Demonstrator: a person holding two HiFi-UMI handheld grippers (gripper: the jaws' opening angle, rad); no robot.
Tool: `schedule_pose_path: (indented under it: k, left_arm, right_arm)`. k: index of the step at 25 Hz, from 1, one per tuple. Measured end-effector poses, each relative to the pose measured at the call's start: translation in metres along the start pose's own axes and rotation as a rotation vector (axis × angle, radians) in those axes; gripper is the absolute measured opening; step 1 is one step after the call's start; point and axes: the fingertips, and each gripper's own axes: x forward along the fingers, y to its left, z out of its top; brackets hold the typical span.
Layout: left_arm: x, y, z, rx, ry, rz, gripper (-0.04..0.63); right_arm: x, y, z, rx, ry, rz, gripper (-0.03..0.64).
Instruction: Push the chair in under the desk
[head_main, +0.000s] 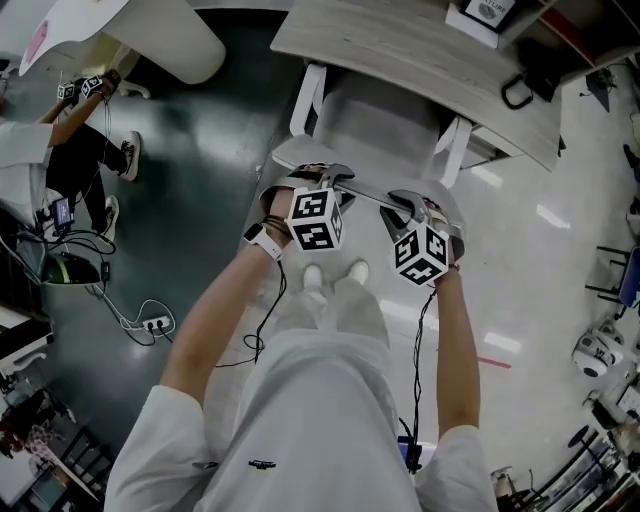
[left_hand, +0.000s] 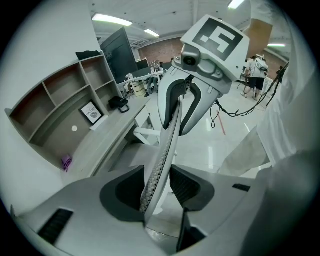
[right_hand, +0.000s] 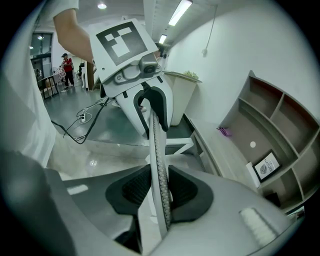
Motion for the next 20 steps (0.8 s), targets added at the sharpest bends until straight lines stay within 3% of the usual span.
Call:
schedule_pose_path:
  k: [7,20]
  left_arm:
    - [0.011,0.026,0.004,-0.006,0.010,-0.012,0.164]
    - [0.043,0.102,0.027,-0.007,0.006,0.037,0.164]
  right_arm:
    - [0.009,-0.026,0.001,-0.010,-0.007,-0.028,0.117]
    - [0.031,-0.110,-0.003,-0.040,-0.006,-0.044,0.117]
